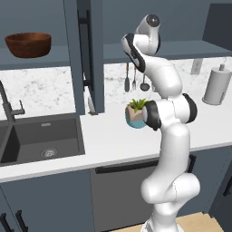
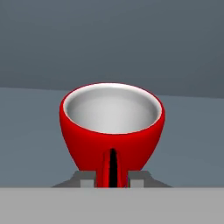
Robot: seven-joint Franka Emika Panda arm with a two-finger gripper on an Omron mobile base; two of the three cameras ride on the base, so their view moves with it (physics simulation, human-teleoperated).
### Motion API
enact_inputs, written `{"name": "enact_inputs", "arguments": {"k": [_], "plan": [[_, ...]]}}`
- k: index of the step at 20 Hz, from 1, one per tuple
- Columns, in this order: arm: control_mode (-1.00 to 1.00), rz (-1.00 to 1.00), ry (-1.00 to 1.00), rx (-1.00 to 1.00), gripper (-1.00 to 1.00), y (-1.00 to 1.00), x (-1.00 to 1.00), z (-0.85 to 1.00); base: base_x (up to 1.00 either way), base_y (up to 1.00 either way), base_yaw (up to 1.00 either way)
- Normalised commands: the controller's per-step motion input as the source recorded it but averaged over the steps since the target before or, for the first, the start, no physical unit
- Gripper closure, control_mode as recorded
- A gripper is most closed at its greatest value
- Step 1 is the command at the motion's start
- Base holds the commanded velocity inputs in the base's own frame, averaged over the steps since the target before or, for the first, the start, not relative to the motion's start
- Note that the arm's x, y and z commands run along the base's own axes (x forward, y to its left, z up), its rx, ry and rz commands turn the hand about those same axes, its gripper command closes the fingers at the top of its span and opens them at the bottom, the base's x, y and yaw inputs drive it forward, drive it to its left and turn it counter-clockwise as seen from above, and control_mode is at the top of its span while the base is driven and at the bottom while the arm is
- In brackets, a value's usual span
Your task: Gather all objects into one cabinet and sort the glasses and bowls to opposite sides.
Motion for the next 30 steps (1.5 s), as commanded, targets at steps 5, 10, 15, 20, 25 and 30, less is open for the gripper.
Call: {"name": "enact_inputs", "arguments": {"k": [5,10,15,20,25,30], "plan": [[-1.0,0.0,-0.02,0.0,1.0,0.0,-0.1,0.0,0.0,0.0,0.0],[-1.0,0.0,-0.24,0.0,1.0,-0.36,-0.98,0.16,0.0,0.0,0.0],[-1.0,0.0,-0.27,0.0,1.0,-0.41,-1.0,0.19,0.0,0.0,0.0],[-1.0,0.0,-0.28,0.0,1.0,-0.38,-1.0,0.01,0.0,0.0,0.0],[-1.0,0.0,-0.2,0.0,1.0,-0.67,-1.0,0.57,0.0,0.0,0.0],[-1.0,0.01,-0.07,0.0,1.0,-0.92,-1.0,1.0,0.0,0.0,0.0]]}}
